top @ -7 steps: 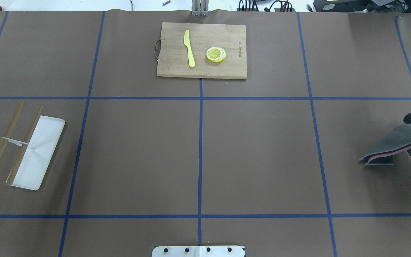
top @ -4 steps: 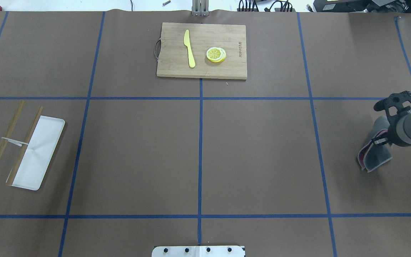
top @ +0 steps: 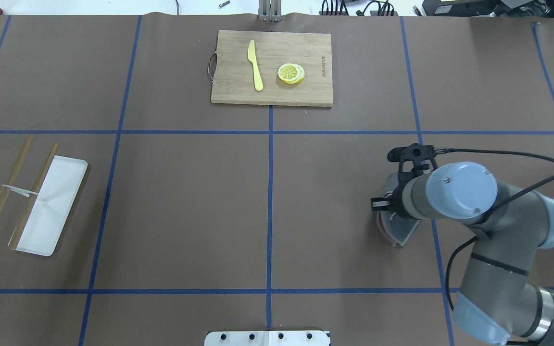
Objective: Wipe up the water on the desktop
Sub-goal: 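Wipe the towel back and forth over the table with the right gripper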
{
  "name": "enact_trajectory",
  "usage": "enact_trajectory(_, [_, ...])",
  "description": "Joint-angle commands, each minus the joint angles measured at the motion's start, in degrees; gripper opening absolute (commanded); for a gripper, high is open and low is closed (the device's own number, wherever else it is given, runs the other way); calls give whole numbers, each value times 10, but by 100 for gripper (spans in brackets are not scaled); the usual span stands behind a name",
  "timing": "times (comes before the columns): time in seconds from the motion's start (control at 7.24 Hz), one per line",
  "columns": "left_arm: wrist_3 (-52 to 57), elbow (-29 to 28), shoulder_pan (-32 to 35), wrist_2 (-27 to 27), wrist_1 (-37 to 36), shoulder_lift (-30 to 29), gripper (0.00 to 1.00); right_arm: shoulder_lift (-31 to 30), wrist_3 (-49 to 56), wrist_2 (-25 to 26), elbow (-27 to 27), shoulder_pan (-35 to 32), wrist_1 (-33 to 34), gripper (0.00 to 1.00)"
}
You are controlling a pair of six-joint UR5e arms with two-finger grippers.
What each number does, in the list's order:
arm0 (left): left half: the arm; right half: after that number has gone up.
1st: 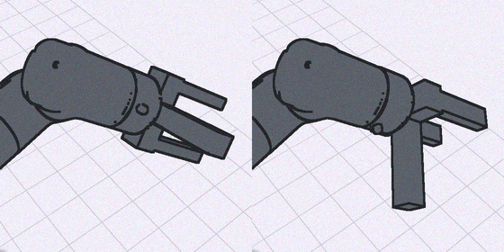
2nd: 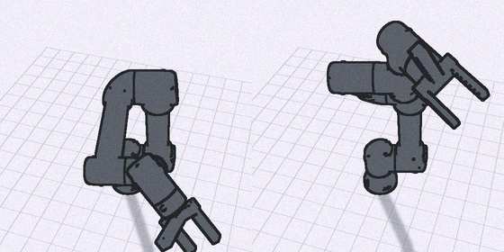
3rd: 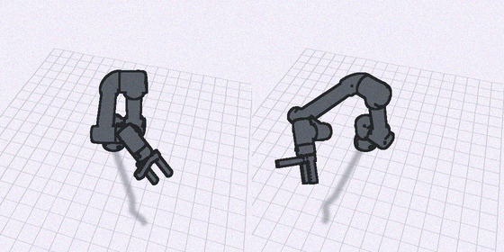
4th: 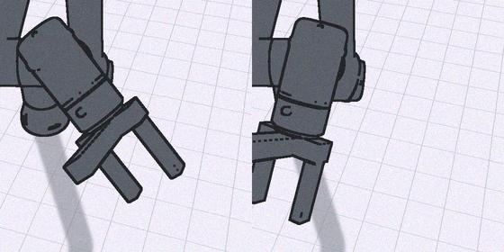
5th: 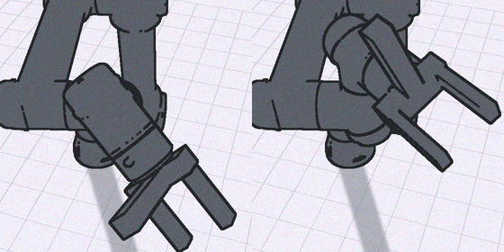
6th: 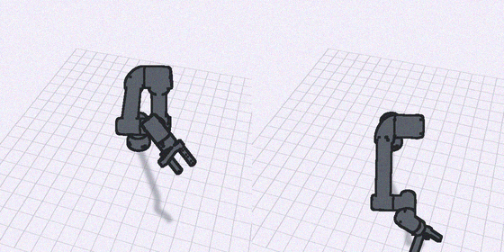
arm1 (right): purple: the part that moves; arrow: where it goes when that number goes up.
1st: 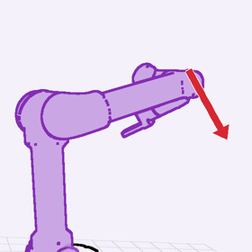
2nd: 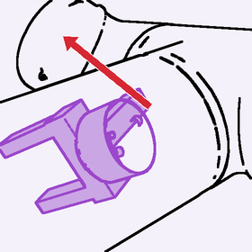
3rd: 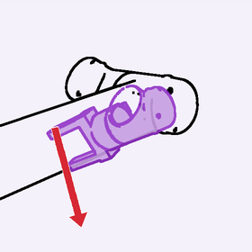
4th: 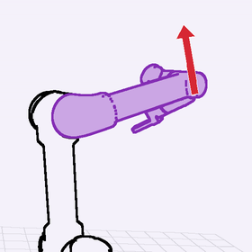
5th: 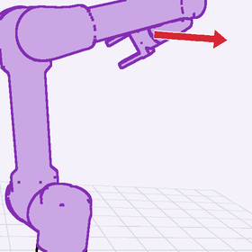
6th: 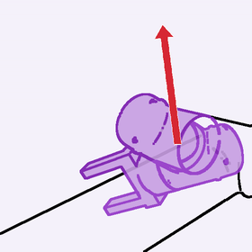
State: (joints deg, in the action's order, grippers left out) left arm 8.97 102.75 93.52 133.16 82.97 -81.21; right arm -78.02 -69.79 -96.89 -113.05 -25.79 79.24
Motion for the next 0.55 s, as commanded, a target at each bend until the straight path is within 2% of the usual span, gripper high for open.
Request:
enact_trajectory(0.0, [0, -1, 0, 0, 0, 0, 99, 38, -76, 38, -2, 54, 0, 0])
enact_trajectory(0.14, [0, 0, 0, 0, 0, 1, 99, 21, -75, 38, -4, 51, 0, 0])
enact_trajectory(0.41, [0, 0, 0, 0, 0, 3, 99, -62, -53, 39, -25, 46, 0, 0])
